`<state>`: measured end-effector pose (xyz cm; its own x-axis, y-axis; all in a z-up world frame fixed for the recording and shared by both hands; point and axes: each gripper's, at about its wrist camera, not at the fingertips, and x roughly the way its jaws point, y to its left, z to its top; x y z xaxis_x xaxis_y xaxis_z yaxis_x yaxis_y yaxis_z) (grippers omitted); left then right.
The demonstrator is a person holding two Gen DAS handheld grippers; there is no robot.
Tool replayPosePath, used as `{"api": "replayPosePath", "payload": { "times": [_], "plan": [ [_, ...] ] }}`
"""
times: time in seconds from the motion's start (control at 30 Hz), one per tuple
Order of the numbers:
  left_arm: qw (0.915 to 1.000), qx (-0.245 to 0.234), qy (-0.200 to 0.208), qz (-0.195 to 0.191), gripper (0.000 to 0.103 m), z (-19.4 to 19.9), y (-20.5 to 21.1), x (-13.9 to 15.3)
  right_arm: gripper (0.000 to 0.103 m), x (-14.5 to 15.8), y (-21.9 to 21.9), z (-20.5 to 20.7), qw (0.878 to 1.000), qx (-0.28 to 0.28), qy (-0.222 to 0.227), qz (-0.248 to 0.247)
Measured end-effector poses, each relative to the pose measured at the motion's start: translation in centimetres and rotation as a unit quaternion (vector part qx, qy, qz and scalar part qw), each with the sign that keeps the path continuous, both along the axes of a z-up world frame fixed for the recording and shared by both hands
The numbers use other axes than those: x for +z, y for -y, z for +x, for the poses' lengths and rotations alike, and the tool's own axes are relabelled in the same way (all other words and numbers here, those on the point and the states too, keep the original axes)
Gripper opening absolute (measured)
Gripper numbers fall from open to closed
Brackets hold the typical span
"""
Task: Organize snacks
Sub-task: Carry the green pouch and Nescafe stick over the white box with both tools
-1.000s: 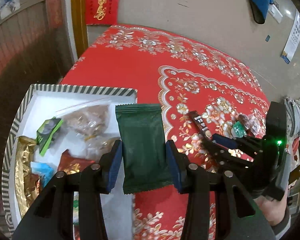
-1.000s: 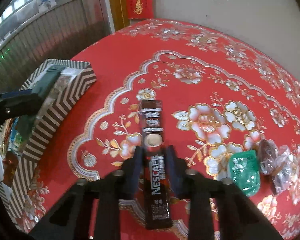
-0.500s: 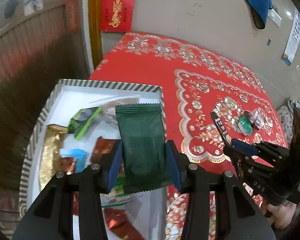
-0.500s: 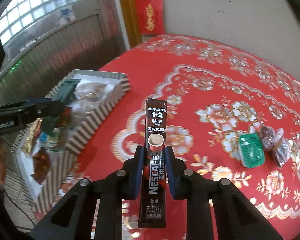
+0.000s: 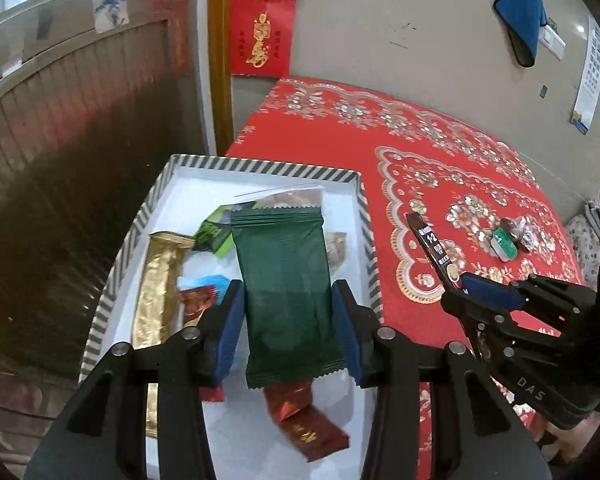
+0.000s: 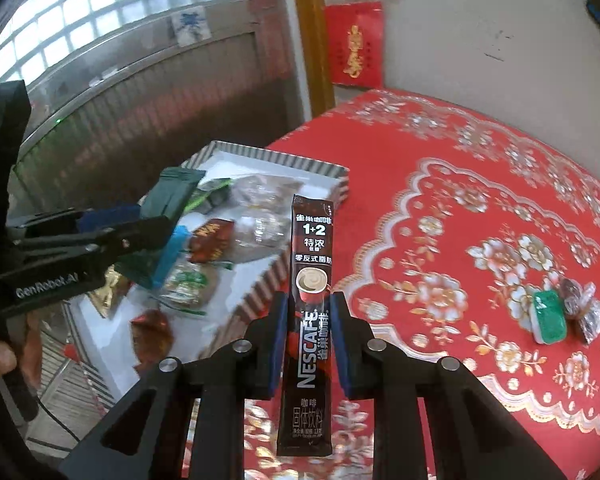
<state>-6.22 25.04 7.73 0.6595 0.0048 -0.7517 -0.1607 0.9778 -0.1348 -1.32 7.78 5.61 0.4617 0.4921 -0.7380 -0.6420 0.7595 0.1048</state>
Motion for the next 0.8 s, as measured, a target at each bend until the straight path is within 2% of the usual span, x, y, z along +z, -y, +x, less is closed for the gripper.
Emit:
{"api": "replayPosePath", "payload": {
  "times": [0.33, 0.8],
  "plan": [
    [0.9995, 0.030, -0.007, -0.004, 0.042, -1.2, -3.4, -1.3, 0.022, 0.8, -4.6, -1.3, 0.999, 0.037, 0.001, 0.003],
    [0.9983, 0.051, -0.024, -0.011, 0.042, -1.8, -6.7, -3.4, 0.022, -0.4, -9.9, -1.0, 0.997, 0.070, -0.020, -0.005]
  ]
}}
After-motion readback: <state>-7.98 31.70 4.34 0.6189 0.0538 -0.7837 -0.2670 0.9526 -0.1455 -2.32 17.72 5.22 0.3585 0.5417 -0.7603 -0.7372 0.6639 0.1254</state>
